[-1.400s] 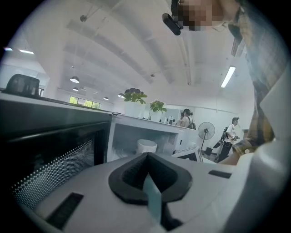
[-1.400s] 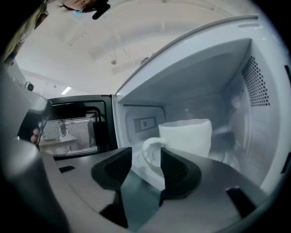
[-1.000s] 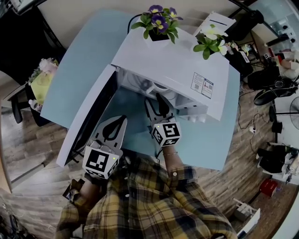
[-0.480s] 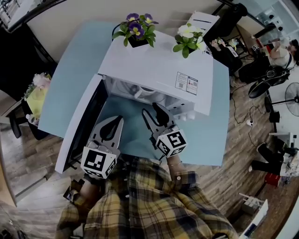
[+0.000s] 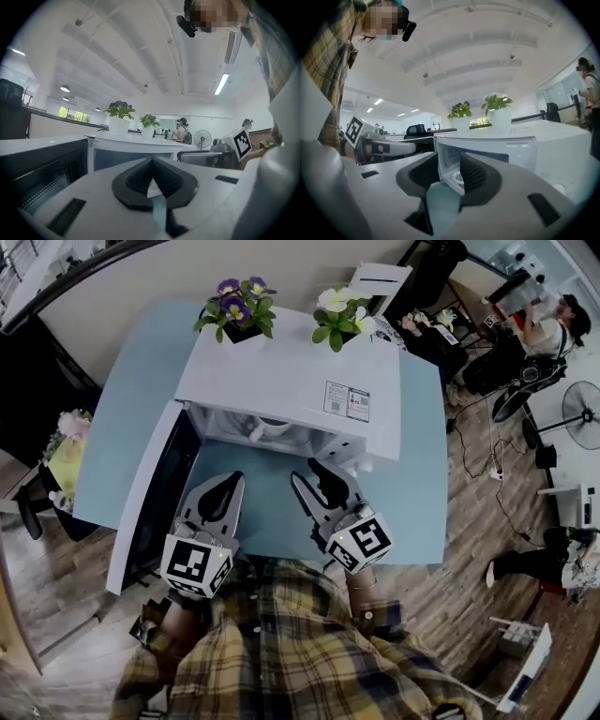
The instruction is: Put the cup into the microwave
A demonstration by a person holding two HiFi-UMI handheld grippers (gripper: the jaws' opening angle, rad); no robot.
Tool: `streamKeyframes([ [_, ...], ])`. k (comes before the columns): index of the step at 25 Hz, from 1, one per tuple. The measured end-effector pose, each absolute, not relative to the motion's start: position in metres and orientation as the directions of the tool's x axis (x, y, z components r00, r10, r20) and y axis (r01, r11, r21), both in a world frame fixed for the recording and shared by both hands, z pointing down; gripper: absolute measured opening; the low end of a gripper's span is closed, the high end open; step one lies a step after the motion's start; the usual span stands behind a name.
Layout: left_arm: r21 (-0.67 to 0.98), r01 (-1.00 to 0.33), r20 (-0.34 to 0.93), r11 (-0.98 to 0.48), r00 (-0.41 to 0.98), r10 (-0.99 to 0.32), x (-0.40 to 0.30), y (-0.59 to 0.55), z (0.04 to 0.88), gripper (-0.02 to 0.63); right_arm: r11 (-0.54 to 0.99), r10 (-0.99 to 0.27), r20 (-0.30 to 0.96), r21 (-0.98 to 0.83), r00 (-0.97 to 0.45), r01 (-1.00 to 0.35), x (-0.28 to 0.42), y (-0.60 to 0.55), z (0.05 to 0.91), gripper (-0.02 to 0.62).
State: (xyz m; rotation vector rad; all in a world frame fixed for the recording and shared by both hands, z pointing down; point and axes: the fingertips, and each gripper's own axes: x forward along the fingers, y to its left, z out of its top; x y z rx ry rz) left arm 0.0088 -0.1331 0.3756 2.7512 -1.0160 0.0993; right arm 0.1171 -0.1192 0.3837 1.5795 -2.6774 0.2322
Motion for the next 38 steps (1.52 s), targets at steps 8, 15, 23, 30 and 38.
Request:
streamKeyframes([
  [8, 0.155, -0.636, 0.106, -0.756, 0.771, -0.628, 0.019, -0.123, 0.366, -0.009, 0.432, -0.896, 0.059, -0.12, -0.44, -0.894, 0.143, -0.095, 0.356, 0.053],
  [15, 0.15, -0.636, 0.103, -0.757, 0.772, -0.628, 0.024, -0.113, 0.365, -0.009, 0.456, -0.882, 0.054, -0.142, -0.467, -0.878, 0.149, -0.082, 0.349, 0.018],
  [23, 0.149, -0.633, 0.123, -0.76, 0.774, -0.621, 0.029, -0.107, 0.371, -0.009, 0.425, -0.895, 0.08, -0.154, -0.44, -0.892, 0.159, -0.079, 0.36, 0.003],
  [30, 0.149, -0.642, 0.13, -0.752, 0.766, -0.629, 0.026, -0.108, 0.373, -0.009, 0.416, -0.898, 0.097, -0.133, -0.429, -0.9, 0.163, -0.084, 0.364, 0.002],
  [38, 0.144, -0.651, 0.129, -0.745, 0.759, -0.639, 0.024, -0.109, 0.373, -0.009, 0.431, -0.889, 0.11, -0.123, -0.444, -0.894, 0.159, -0.085, 0.367, 0.002],
])
